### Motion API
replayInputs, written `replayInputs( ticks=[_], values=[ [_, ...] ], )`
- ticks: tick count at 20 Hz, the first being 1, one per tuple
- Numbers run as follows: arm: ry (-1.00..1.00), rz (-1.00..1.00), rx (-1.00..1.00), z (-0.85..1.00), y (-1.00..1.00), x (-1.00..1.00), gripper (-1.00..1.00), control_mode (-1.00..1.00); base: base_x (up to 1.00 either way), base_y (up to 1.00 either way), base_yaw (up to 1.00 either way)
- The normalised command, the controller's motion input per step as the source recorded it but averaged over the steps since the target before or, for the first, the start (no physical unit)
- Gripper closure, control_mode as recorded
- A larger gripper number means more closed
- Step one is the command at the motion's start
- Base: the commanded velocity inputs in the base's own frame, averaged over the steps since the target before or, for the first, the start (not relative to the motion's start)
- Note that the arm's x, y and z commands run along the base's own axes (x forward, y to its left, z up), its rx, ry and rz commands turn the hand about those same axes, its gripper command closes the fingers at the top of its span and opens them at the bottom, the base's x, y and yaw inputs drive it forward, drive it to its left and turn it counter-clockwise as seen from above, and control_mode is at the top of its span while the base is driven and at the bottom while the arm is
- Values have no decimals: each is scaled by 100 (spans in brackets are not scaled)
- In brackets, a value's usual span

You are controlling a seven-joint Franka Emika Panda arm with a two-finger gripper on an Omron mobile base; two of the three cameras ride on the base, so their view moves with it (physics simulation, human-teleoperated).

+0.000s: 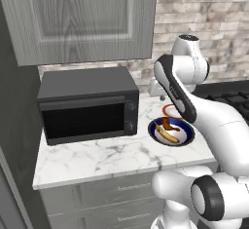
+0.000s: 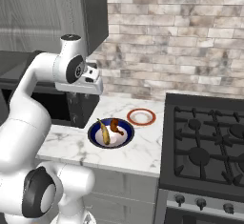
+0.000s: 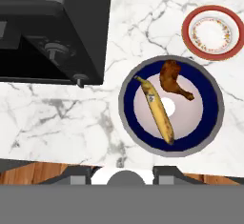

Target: Remove the banana from the bowl and place it on the small plate. Then place the bowl with only the chicken drumstick in the microwave, close the door, and press the start button to microwave the chicken drumstick.

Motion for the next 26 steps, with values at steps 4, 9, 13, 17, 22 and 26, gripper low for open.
replayInputs(
  ticks=[4, 9, 13, 17, 22, 26],
  values=[
    [5, 0, 0, -23, 3, -13, -100, -100, 0, 0, 0],
    [15, 0, 0, -84, -10, 1, -100, -100, 0, 0, 0],
    [0, 0, 0, -100, -36, 26, -100, -100, 0, 0, 0],
    [-4, 1, 0, -88, -14, 21, -100, -100, 0, 0, 0],
    [0, 0, 0, -37, -1, 5, -100, -100, 0, 0, 0],
    [2, 0, 0, -3, -10, 3, -100, -100, 0, 0, 0]
  ],
)
